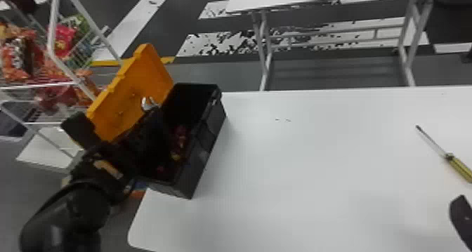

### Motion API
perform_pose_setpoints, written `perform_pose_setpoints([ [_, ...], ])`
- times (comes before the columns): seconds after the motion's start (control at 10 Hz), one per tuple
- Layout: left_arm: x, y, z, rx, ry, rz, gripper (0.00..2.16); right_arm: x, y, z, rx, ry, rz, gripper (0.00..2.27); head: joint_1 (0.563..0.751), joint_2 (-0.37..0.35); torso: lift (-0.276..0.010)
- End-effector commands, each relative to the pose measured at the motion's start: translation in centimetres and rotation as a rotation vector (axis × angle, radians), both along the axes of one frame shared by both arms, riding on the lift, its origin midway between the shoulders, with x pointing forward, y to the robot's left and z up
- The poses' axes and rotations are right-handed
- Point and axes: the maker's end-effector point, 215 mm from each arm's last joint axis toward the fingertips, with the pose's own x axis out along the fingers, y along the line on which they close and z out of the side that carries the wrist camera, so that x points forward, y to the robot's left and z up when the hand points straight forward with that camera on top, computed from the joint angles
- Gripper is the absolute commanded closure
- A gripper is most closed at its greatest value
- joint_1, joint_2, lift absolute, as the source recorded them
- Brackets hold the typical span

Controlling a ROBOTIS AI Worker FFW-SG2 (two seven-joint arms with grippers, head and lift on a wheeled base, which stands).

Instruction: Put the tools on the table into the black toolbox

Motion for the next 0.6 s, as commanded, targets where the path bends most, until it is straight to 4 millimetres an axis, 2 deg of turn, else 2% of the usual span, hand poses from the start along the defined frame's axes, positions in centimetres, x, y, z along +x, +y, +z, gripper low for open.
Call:
perform_pose_setpoints([
  [0.0, -1.0, -1.8, -0.6, 0.0, 0.011, -0.035, 0.02, -0.1, -0.3, 0.0, -0.001, 0.001, -0.005, 0.08, 0.695, 0.342, -0.075],
  [0.3, -1.3, -10.1, 0.3, 0.059, -0.086, -0.134, 0.03, 0.1, -2.3, 0.5, -0.018, -0.005, -0.035, 0.08, 0.695, 0.281, -0.075],
  [0.5, -1.6, -14.6, 2.0, 0.14, -0.201, -0.174, 0.03, 0.2, -4.1, 0.2, -0.027, 0.03, -0.055, 0.08, 0.695, 0.171, -0.075],
])
